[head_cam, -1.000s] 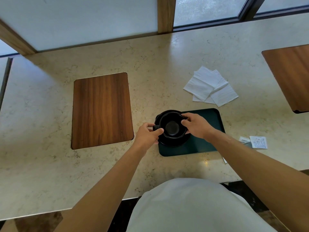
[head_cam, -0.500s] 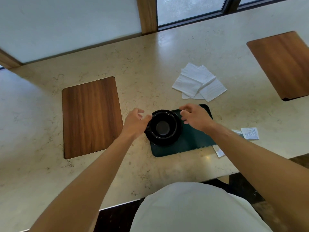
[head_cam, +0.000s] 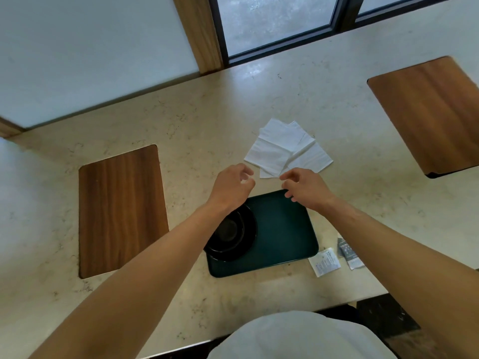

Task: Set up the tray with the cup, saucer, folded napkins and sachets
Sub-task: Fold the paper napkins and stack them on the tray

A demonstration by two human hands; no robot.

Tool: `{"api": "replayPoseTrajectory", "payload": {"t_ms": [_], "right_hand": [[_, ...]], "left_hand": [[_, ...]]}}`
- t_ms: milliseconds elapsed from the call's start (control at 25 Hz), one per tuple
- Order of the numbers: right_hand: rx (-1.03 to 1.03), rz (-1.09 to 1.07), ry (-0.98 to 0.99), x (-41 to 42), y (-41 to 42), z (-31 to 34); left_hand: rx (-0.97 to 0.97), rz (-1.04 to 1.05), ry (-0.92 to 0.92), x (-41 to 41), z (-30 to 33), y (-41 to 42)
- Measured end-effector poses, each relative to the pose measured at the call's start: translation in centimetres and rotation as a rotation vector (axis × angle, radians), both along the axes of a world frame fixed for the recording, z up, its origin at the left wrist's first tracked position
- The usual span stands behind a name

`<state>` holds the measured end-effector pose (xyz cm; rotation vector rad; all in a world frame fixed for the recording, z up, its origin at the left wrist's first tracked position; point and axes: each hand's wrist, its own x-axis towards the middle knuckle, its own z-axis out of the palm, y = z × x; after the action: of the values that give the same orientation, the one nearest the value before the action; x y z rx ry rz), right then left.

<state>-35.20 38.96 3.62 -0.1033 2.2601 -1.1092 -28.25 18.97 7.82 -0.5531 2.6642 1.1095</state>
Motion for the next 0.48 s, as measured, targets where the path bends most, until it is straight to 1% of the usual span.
{"api": "replayPoseTrajectory", "payload": {"t_ms": [160, 280, 480], "right_hand": [[0.067, -0.034, 0.104, -2.7, 0.7, -0.8], [0.131, 0.014, 0.136, -4.7, 1.1, -1.9], [0.178, 0.041, 0.231, -7.9, 0.3, -3.5]], "left_hand": [[-0.066, -0.111, -0.023, -3.6, -1.0, 1.0], [-0.105, -0.176, -0.042, -6.8, -2.0, 0.9], [-0.190, -0.259, -0.009, -11.6, -4.3, 0.4]]}}
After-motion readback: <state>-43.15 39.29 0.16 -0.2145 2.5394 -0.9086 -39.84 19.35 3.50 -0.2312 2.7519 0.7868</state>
